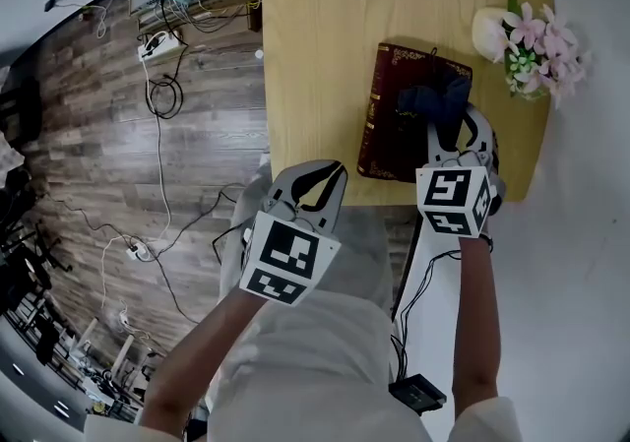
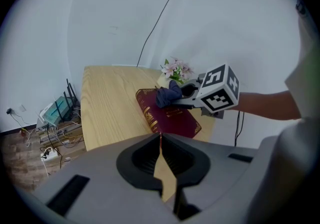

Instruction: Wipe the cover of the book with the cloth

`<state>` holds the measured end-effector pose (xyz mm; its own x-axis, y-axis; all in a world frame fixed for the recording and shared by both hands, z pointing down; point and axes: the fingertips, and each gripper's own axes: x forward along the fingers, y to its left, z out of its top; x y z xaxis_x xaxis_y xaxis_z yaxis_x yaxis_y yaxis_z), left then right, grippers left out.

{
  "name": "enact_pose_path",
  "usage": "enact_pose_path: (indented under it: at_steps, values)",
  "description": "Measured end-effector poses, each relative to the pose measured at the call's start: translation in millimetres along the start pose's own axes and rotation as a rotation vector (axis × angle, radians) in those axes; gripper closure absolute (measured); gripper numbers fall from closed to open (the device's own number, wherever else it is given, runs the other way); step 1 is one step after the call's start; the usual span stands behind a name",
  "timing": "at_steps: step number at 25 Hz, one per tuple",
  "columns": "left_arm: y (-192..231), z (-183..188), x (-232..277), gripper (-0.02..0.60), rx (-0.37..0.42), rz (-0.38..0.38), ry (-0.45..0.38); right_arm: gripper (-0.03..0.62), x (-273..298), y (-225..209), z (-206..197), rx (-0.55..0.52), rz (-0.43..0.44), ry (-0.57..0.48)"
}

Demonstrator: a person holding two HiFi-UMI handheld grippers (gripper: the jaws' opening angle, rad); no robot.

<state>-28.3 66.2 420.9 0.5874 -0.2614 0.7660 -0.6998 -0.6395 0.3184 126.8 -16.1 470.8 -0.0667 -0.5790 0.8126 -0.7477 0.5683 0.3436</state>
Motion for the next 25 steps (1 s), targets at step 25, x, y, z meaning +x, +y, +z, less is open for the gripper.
enact_pose_path:
  at_steps: [25]
  values:
    - [-4.6,0.4,3.1,0.56,0.019,-0.021,0.008,0.439,-24.1,48.0,-11.9,-0.035,0.057,0.009]
